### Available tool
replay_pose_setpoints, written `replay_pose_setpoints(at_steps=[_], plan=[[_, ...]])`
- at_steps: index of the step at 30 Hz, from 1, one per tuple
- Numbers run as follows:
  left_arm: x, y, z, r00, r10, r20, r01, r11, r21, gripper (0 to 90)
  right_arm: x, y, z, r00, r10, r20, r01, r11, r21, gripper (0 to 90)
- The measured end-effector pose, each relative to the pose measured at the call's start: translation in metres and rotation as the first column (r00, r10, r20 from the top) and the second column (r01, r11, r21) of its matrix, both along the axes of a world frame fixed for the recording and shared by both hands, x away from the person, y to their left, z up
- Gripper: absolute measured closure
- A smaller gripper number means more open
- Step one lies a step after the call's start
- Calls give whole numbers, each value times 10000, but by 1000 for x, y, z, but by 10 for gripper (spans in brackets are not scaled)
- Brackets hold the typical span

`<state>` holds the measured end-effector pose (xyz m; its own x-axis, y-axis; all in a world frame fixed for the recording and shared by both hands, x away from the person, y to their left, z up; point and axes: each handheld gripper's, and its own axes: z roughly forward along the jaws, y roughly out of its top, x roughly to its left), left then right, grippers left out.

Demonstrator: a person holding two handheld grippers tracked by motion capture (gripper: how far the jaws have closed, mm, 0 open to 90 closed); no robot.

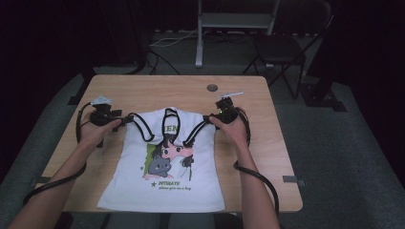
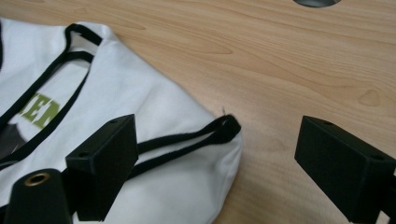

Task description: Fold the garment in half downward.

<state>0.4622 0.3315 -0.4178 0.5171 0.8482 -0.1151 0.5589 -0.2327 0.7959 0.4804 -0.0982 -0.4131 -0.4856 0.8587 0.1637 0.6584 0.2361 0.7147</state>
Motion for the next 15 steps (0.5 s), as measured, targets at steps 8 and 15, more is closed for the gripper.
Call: replay_pose_setpoints(at_steps=[8, 15], plan=[[10, -5, -2, 9996, -198, -204, 205, 9992, 342, 347, 10, 1, -11, 9991, 224, -374, -234, 9994, -258, 235], [13, -4, -10, 9979, -264, -586, 297, 9980, 556, 399, 11, 4, -17, 9970, 627, -450, -653, 9960, -603, 315]])
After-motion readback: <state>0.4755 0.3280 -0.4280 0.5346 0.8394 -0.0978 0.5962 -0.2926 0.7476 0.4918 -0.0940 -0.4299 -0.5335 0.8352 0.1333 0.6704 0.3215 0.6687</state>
